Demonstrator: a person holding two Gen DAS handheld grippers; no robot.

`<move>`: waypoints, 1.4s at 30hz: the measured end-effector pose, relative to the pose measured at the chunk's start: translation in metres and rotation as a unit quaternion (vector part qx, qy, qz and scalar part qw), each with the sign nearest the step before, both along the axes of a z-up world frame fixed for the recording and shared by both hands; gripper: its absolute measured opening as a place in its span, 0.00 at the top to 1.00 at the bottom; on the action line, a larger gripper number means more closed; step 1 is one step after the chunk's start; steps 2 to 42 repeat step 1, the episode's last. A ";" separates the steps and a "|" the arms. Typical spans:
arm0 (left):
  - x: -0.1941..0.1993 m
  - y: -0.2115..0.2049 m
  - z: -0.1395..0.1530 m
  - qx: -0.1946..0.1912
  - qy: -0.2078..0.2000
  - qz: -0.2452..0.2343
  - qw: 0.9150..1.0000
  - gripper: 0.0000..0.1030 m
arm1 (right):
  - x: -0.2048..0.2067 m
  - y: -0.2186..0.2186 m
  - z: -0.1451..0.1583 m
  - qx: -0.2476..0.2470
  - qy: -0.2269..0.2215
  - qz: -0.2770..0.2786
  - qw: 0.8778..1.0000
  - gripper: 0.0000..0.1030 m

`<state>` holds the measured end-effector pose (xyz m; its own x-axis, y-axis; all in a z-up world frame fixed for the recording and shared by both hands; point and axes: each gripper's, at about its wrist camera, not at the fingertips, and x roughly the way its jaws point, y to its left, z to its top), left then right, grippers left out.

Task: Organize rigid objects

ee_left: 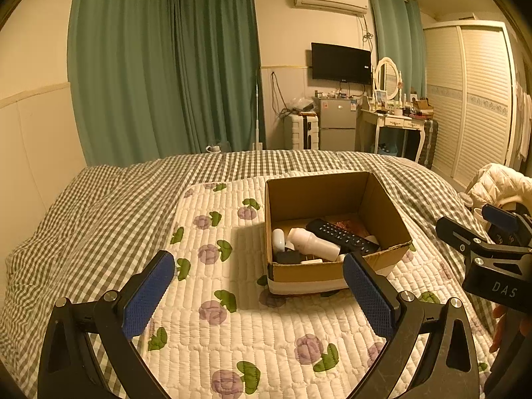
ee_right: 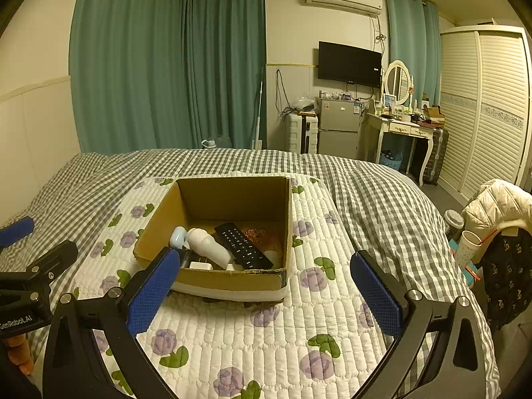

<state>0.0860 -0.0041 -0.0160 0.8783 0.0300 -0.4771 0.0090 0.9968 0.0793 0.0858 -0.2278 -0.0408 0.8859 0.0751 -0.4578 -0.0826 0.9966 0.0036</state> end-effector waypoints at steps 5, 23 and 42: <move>0.000 0.000 0.000 -0.001 0.001 -0.001 1.000 0.00 | 0.000 0.000 0.000 0.000 0.000 0.000 1.000 0.00; 0.000 0.000 0.000 -0.001 0.001 -0.001 1.000 0.00 | 0.000 0.000 0.000 0.000 0.000 0.000 1.000 0.00; 0.000 0.000 0.000 -0.001 0.001 -0.001 1.000 0.00 | 0.000 0.000 0.000 0.000 0.000 0.000 1.000 0.00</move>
